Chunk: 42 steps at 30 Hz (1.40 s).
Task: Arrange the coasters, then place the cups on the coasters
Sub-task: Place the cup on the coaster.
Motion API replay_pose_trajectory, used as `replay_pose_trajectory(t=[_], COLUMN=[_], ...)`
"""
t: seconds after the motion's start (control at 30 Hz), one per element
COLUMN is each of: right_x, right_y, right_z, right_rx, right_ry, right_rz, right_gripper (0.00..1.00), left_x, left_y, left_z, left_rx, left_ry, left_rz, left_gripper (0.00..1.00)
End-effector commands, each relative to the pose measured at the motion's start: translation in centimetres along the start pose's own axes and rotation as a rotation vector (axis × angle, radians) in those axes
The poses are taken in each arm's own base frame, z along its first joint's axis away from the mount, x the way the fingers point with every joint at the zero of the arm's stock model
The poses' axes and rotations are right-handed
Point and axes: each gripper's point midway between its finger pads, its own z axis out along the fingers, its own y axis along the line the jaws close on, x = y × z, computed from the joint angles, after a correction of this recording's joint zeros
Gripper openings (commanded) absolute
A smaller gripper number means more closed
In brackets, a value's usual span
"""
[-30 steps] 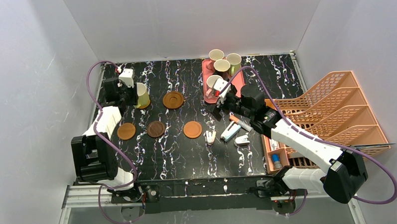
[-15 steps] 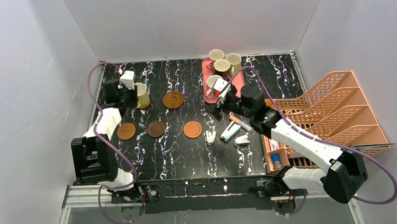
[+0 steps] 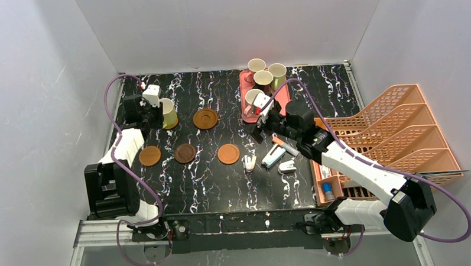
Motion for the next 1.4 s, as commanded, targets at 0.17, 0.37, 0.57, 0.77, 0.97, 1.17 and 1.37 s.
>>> replay_pose_trajectory(t=[0.17,0.37,0.57,0.77,0.97,1.17,1.37], right_x=[-1.5,-1.5,-1.5,-1.4,-1.4,-1.5,-1.5], right_y=[-0.7,-0.7,-0.7,-0.7,-0.7,-0.7,-0.8], right_z=[-0.1,-0.2,-0.1,-0.1,-0.1,-0.1,-0.1], right_rx=[0.022,0.022,0.022,0.020,0.020,0.020,0.022], right_ry=[-0.052,-0.053,-0.052,-0.052,-0.051,-0.053,-0.052], right_rz=[-0.023,-0.023,-0.023,-0.023,-0.023,-0.023,-0.023], right_gripper=[0.98,0.98,0.98,0.98,0.98,0.98,0.98], left_x=[-0.2,-0.1,-0.1,0.1,0.5,0.4,0.4], left_y=[0.1,0.1,0.0,0.2,0.2,0.2,0.2], left_z=[-0.3,-0.2,-0.2,0.1,0.5,0.4,0.2], left_rx=[-0.006,-0.004,-0.002,-0.006,-0.004,-0.004,-0.009], left_ry=[-0.008,-0.006,-0.005,0.003,0.022,0.018,0.015], left_rz=[0.013,0.013,0.013,0.011,0.005,0.006,0.005], left_gripper=[0.28,0.30,0.34,0.31,0.26,0.23,0.20])
